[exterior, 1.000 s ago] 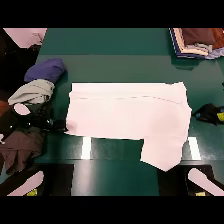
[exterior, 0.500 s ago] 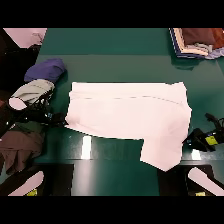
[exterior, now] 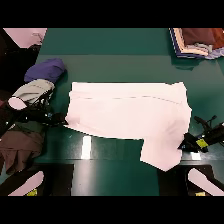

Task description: Fold the shirts.

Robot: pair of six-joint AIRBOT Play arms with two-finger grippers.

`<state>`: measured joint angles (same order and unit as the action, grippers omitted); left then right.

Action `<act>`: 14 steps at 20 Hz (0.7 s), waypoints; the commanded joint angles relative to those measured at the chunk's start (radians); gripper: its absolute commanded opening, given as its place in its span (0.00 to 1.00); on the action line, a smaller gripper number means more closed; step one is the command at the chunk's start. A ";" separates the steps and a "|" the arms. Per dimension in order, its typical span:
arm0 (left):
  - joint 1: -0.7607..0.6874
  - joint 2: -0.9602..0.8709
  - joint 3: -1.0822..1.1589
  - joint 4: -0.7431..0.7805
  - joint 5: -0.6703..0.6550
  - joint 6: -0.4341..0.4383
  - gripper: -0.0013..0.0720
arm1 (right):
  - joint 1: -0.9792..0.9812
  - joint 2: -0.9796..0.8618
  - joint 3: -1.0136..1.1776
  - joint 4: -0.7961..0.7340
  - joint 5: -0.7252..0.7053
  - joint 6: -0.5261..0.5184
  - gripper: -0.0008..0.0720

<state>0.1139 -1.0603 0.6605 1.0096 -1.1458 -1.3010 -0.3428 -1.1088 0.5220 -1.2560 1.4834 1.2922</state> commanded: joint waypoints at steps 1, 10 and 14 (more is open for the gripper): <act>0.000 0.018 0.009 0.009 -0.044 0.003 0.05 | 0.083 0.005 0.045 -0.002 0.030 0.003 0.03; 0.000 0.302 0.027 -0.042 -0.271 -0.061 0.05 | 0.087 0.307 0.341 0.008 0.124 0.105 0.03; 0.000 0.200 0.138 -0.044 -0.088 -0.058 0.05 | 0.101 0.184 0.504 0.006 0.074 0.090 0.03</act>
<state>0.1139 -0.8139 0.7361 0.9749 -1.3315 -1.3556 -0.2520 -0.8726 0.9207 -1.2518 1.5936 1.3853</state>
